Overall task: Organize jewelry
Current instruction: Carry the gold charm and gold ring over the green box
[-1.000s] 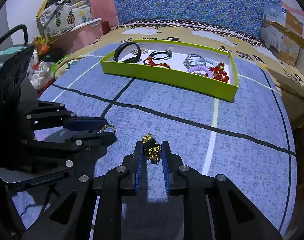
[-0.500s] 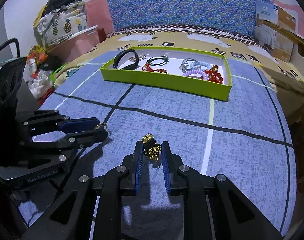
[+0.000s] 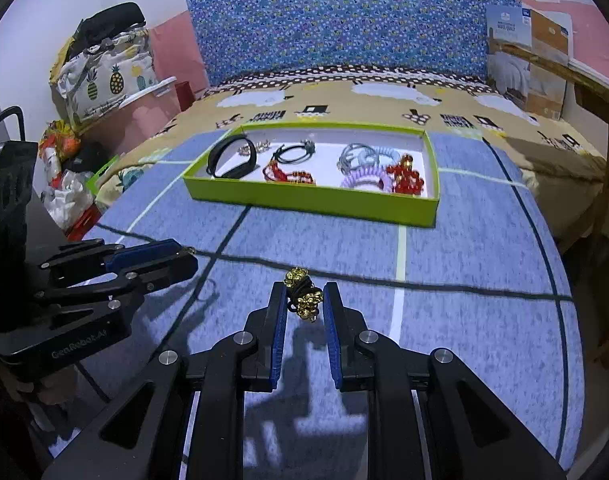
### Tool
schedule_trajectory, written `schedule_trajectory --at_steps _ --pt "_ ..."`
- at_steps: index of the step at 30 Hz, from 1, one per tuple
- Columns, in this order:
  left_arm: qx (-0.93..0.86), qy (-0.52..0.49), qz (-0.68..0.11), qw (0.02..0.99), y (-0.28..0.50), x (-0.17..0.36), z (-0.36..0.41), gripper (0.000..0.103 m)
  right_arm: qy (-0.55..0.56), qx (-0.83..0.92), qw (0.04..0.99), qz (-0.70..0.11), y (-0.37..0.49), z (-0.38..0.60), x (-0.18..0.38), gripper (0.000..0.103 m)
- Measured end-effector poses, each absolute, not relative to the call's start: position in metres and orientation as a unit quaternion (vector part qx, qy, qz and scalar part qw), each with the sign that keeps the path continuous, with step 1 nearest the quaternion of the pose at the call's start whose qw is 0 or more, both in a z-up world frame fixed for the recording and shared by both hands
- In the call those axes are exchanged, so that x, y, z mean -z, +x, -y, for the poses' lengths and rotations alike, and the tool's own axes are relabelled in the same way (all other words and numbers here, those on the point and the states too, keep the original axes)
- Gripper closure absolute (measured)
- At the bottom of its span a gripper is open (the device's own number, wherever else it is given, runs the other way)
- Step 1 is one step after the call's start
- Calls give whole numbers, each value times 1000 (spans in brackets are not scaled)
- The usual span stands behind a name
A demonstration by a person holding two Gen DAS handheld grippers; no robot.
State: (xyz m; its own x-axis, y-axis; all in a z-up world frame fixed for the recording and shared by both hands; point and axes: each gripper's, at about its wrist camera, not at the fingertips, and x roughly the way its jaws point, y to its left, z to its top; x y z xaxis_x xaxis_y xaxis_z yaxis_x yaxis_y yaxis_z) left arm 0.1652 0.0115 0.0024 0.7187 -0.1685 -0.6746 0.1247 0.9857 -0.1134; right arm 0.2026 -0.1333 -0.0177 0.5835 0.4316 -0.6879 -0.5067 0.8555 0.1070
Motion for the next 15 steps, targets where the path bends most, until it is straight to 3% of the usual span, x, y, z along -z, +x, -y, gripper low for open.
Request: schedule_trajectory --at_steps 15 --pt "73 -25 -340 937 209 -24 -28 81 -58 -261 899 -347 245 120 -4 84"
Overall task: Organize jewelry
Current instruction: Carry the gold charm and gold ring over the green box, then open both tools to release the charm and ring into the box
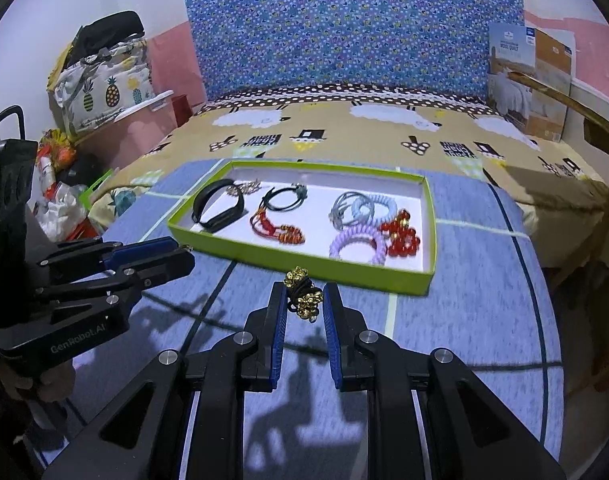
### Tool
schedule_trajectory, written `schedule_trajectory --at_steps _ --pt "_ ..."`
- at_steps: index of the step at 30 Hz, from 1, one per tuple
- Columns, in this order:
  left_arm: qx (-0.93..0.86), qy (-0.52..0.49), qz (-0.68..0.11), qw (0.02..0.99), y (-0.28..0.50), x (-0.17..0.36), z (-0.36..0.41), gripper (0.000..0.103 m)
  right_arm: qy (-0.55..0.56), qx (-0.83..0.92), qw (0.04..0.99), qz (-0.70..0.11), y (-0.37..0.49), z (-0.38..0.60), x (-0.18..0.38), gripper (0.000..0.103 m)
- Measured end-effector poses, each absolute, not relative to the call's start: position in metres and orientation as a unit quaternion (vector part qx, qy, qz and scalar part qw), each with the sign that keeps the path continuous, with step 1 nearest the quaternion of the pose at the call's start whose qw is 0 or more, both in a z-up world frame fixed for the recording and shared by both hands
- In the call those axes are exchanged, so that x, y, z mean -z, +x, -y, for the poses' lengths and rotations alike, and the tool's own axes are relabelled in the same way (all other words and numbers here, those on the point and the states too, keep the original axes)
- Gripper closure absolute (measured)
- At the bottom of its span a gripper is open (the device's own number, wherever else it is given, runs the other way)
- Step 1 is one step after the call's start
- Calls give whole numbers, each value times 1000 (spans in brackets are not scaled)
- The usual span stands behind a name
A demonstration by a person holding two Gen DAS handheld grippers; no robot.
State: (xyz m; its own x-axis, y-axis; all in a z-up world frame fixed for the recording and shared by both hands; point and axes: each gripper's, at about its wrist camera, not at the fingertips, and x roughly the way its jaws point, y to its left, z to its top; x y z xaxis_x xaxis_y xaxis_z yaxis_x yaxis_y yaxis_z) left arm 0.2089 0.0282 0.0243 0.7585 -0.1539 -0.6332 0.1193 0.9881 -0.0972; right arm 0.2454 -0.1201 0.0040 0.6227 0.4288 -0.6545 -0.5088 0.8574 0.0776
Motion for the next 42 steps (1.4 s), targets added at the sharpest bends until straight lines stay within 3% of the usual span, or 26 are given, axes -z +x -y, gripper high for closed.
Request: schedule_trajectory --at_steps 20,42 --pt "59 -10 -372 926 285 -1 -44 80 -60 -267 880 -388 343 85 24 84" --pt "51 -20 -415 908 309 19 -51 79 -84 -262 867 -415 365 69 41 83"
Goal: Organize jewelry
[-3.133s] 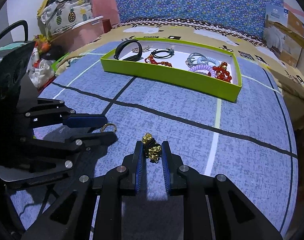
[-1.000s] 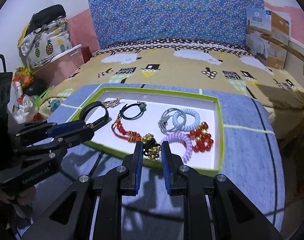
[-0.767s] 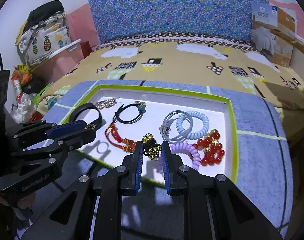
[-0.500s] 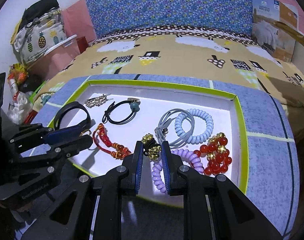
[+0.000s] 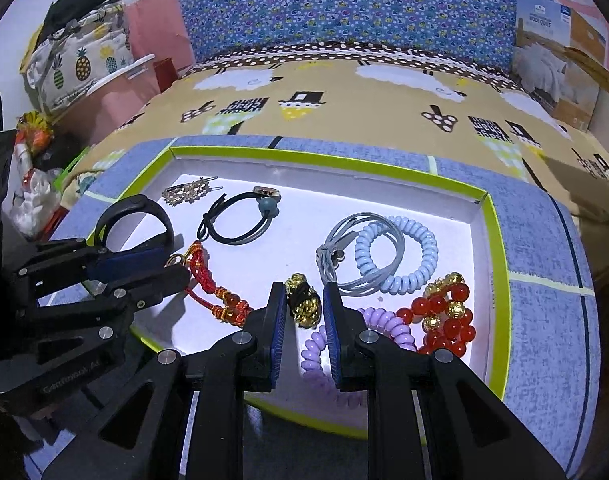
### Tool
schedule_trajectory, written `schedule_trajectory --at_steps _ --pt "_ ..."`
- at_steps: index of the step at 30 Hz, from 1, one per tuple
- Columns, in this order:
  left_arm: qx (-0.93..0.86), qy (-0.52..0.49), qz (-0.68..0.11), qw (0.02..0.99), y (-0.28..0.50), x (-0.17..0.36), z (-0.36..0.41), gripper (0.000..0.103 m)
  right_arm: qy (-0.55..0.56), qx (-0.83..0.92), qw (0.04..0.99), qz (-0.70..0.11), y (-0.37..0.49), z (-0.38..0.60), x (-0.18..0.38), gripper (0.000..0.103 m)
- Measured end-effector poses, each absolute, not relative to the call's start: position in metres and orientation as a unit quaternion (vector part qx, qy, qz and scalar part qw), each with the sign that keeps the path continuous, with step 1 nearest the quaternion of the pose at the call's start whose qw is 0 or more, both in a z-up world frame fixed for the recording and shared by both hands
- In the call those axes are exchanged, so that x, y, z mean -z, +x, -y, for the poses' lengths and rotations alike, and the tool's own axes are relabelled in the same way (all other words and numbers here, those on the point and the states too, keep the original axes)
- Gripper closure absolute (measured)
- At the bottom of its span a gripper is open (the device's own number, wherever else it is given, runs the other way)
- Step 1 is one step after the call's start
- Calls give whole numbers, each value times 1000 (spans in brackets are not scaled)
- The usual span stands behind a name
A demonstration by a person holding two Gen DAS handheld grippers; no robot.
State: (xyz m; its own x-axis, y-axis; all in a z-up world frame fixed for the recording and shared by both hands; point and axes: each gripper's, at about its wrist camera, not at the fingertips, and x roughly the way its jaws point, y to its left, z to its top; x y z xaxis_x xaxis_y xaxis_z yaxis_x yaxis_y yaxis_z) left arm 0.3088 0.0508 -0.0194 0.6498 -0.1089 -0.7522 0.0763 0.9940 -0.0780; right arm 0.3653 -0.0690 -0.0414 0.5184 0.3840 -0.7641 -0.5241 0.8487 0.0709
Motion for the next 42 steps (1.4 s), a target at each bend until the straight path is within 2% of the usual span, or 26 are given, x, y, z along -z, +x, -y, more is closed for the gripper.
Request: schedule_trajectory --at_steps 2,5,13,26,42 --pt "52 -21 -414 908 309 19 -51 76 -81 -263 868 -413 364 69 40 79" --pt "54 -29 -411 909 306 17 -52 72 -79 -261 872 -407 361 71 37 78" --pt "51 -24 -385 921 273 1 -49 72 -60 -259 883 -387 335 90 21 78" --pt "52 -38 -332 941 175 -26 -37 72 -38 -256 905 -337 230 125 -5 77" --pt "31 -34 -315 948 89 -17 -23 72 -56 -236 921 -303 128 143 4 77"
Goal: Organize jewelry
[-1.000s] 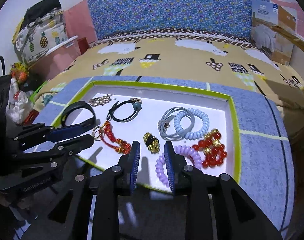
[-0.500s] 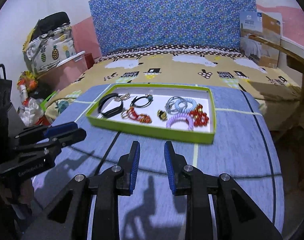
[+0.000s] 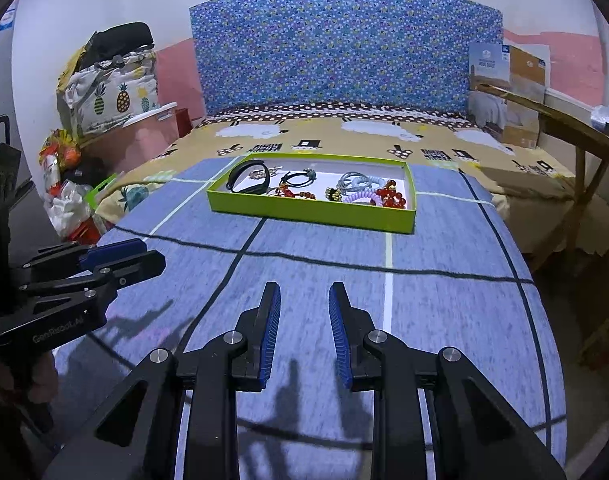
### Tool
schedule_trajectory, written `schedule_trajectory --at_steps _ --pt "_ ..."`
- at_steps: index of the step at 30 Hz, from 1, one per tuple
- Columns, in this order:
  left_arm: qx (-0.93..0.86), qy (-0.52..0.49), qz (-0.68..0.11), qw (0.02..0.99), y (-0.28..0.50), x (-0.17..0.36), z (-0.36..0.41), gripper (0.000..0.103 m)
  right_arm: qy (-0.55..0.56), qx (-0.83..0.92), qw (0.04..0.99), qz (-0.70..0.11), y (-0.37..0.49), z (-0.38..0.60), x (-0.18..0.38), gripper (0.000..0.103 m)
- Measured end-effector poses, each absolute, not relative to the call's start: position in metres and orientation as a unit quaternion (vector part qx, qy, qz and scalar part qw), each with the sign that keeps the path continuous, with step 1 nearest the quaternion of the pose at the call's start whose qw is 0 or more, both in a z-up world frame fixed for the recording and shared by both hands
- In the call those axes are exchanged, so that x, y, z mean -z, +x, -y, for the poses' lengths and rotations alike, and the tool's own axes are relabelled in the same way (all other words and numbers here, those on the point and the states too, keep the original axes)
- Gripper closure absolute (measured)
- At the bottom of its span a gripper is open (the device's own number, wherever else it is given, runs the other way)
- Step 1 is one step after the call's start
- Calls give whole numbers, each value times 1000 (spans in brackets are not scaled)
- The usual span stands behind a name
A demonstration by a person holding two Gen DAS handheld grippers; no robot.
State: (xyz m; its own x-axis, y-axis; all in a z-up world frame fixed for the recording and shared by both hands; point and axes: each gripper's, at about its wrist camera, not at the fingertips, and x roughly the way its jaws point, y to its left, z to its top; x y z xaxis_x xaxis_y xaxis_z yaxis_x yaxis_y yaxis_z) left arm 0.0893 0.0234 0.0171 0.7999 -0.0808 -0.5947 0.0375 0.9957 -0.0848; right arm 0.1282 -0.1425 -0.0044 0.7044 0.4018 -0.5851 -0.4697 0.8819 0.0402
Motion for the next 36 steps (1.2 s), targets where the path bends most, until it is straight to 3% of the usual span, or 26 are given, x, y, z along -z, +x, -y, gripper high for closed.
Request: schedule_trajectory --at_steps 36 --pt "22 -30 -304 952 66 -7 -19 67 -57 -214 927 -301 100 150 16 77"
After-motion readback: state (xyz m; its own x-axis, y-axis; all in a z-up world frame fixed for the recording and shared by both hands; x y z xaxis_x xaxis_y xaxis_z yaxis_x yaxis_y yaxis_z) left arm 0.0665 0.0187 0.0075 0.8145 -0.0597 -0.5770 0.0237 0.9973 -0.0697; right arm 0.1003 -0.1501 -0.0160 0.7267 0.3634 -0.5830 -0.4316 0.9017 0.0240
